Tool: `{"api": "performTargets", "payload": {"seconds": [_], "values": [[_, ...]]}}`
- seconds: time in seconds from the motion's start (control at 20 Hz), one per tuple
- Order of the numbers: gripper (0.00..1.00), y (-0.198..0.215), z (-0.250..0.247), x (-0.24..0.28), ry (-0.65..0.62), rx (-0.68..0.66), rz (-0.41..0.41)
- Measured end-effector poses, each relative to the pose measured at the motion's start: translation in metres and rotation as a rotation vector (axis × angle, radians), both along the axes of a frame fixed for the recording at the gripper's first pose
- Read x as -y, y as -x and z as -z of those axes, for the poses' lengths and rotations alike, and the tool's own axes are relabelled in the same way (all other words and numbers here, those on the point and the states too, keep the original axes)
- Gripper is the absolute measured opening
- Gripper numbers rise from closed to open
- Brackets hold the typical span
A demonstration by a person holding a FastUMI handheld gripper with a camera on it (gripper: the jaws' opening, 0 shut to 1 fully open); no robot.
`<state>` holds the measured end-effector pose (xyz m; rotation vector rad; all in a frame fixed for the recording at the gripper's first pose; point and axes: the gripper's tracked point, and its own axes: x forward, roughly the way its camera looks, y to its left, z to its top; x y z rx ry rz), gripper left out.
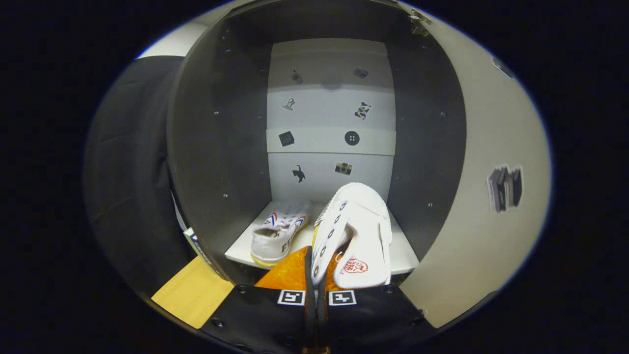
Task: Open the shoe cabinet door, grab the shoes and put them into the shoe cabinet, then close the shoe cabinet door.
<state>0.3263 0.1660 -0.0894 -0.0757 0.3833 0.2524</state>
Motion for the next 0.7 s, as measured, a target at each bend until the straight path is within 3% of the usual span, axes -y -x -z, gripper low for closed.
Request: {"api": "performTargets", "payload": {"seconds": [0.15,0.45,0.6,0.7], "values": [[0.03,-0.048,-0.012,0.002,0.038,0.043,0.035],[0.03,-0.134,0.007,0.006,0.079,-0.02,0.081],[0.03,-0.16,0.031,0.009,0.149,-0.058,0.082],[0.03,-0.17,0.048,0.006,0.129,-0.106,0.075]]}}
